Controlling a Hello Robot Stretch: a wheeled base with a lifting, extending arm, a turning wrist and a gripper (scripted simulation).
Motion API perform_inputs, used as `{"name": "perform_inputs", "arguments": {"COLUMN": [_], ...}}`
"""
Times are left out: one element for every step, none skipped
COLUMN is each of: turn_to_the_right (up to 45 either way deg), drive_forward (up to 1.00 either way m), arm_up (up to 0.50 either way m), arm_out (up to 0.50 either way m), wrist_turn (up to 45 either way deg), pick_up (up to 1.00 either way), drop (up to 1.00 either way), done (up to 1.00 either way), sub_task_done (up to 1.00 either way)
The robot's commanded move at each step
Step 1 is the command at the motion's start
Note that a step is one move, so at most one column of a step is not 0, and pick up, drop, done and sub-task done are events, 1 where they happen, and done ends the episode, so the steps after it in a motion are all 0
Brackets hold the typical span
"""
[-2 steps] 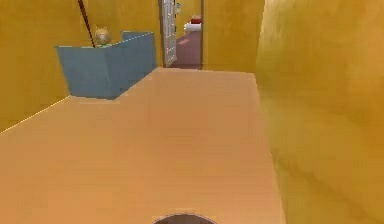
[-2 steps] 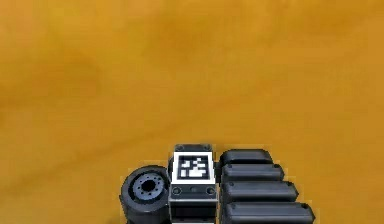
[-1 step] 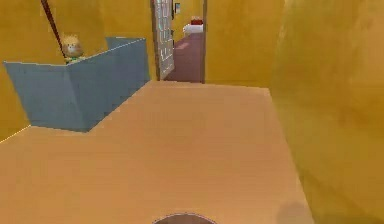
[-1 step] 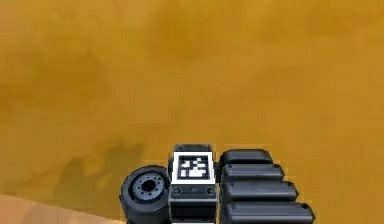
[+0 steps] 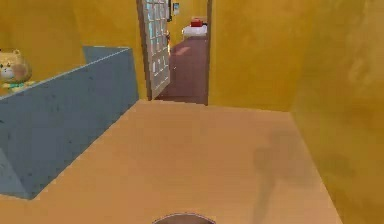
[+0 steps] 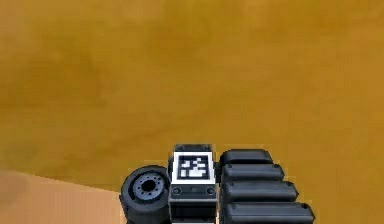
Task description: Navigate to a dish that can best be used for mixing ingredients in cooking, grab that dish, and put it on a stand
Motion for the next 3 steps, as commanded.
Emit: {"name": "perform_inputs", "arguments": {"turn_to_the_right": [0.0,0.0,-3.0], "drive_forward": [1.0,1.0,0.0], "arm_up": [0.0,0.0,0.0], "arm_out": [0.0,0.0,0.0], "wrist_turn": [0.0,0.0,0.0], "pick_up": [0.0,0.0,0.0], "drop": [0.0,0.0,0.0], "done": [0.0,0.0,0.0], "sub_task_done": [0.0,0.0,0.0]}}
